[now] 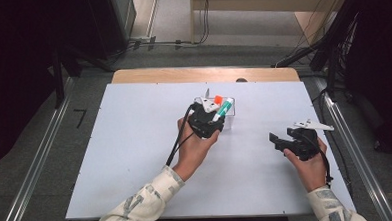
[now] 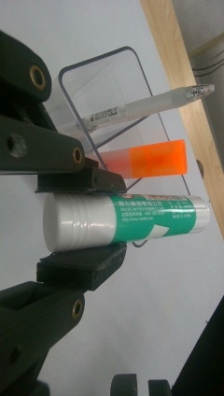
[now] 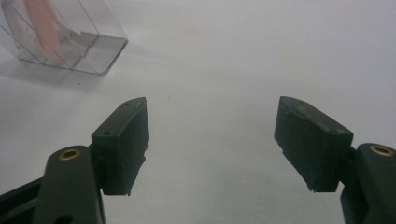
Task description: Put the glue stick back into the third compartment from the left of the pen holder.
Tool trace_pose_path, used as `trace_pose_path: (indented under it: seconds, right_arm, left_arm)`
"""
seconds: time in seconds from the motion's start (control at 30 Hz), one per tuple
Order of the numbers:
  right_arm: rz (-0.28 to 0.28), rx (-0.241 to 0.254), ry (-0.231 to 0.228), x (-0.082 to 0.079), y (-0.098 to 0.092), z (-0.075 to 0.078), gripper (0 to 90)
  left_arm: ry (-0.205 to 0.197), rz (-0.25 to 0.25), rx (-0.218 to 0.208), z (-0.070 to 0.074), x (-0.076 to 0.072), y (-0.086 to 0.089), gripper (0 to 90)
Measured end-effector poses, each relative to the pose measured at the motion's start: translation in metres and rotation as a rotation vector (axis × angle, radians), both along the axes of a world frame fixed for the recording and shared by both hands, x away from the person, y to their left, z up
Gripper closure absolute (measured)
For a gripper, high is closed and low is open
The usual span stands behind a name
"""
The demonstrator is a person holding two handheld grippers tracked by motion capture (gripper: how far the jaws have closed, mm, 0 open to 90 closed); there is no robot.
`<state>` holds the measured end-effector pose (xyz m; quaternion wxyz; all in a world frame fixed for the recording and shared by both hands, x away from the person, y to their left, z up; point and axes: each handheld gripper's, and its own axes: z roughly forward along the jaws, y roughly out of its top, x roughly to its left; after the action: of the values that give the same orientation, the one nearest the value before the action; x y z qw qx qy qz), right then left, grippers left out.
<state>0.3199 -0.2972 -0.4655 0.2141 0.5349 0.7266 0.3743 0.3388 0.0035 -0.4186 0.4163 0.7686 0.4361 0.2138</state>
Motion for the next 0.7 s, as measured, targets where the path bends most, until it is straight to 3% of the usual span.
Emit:
trace_pose_path:
  seconds: [0.7]
  right_arm:
    - [0.001,-0.002,0.006,0.0002,0.0000,-0.0006,25.2]
  left_arm:
    - [0.008,0.019,0.029,0.0004,0.0058,-0.0072,65.7]
